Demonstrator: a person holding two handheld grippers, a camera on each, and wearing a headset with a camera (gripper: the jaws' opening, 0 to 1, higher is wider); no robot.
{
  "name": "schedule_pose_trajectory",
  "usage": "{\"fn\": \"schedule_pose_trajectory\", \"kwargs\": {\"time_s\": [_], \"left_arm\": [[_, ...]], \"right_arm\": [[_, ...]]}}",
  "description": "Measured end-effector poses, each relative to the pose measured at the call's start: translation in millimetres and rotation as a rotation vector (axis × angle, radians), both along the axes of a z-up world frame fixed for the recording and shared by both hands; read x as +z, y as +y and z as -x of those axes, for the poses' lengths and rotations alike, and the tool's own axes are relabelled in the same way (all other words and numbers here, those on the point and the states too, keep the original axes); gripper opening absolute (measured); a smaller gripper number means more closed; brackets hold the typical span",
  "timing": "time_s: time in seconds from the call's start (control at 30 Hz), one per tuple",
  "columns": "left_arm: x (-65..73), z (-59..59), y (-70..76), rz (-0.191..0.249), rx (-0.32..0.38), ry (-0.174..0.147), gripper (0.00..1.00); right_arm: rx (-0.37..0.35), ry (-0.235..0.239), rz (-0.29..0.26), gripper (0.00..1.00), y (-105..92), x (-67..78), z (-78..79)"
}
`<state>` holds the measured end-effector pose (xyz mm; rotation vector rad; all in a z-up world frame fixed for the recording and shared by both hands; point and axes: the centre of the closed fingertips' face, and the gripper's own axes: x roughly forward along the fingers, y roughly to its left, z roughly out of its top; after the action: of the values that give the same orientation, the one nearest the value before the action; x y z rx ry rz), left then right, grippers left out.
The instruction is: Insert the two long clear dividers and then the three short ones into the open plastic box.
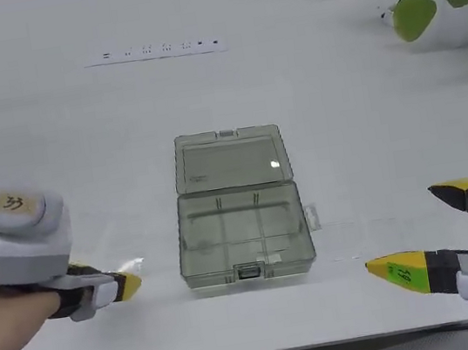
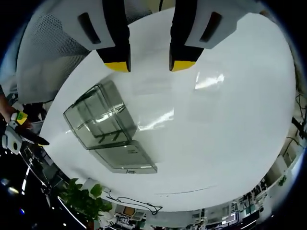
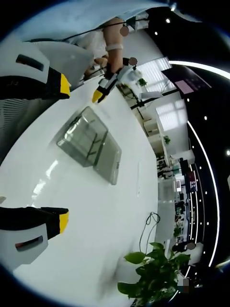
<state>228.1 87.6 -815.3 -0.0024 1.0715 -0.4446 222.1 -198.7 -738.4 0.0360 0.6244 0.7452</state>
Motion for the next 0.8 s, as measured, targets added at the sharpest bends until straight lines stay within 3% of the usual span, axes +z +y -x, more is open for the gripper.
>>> {"fn": "schedule_pose_trajectory", "kwargs": {"time_s": [0.07, 0.2, 0.33, 0.47, 0.6, 0.63, 0.8], "left_arm": [[3.2, 0.2, -2.2, 0.019, 0.005, -0.01, 0.3], [11.4, 0.5, -2.8, 0.04, 0.006, -0.035, 0.3], [21.6, -2.3, -7.7, 0.116, 0.037, -0.063, 0.3], [24.9, -4.1, -11.8, 0.126, 0.022, -0.08, 0.3], [31.6, -7.0, -25.8, 0.173, 0.02, -0.102, 0.3], [34.7, -8.3, -31.9, 0.205, 0.027, -0.106, 0.3], [42.7, -13.2, -48.9, 0.212, 0.003, -0.136, 0.3]], "right_arm": [[-0.011, 0.02, 0.0, 0.89, 4.9, -1.9, -1.6], [-0.022, 0.015, -0.019, 0.87, 19.3, 2.0, -6.1], [-0.033, 0.039, -0.014, 0.84, 30.6, -1.0, -10.1], [-0.041, 0.042, -0.009, 0.84, 42.1, -0.2, -16.5], [-0.028, 0.073, -0.022, 0.76, 55.3, 1.7, -19.5], [-0.029, 0.074, -0.029, 0.76, 58.2, 3.5, -21.2], [-0.039, 0.089, -0.065, 0.71, 73.7, 11.3, -30.3]]}}
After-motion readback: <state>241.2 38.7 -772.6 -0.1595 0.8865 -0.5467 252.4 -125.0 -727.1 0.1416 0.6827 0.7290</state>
